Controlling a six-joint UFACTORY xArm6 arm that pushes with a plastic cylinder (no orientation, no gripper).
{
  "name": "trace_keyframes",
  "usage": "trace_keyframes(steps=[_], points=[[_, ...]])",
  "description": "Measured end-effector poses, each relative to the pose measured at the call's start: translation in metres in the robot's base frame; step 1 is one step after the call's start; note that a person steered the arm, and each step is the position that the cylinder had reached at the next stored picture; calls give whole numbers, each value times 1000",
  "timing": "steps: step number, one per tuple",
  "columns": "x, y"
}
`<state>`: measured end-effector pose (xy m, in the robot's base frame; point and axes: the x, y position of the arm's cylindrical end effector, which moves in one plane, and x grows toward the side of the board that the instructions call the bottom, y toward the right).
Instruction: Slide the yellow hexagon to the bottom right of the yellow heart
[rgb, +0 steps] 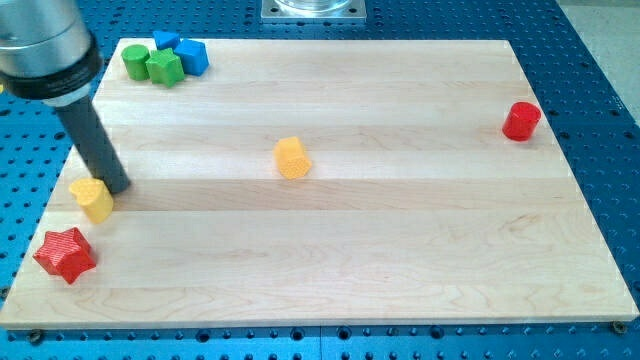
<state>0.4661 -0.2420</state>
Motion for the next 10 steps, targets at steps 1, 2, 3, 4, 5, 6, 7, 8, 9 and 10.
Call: trace_keyframes(steps=[1,2,3,4,5,6,7,8,9,10], points=[[-1,-19],[23,-31],[-8,-23],[-51,39],[-74,145],[-65,237],[-49,248],[-24,205],[5,139],[34,67]])
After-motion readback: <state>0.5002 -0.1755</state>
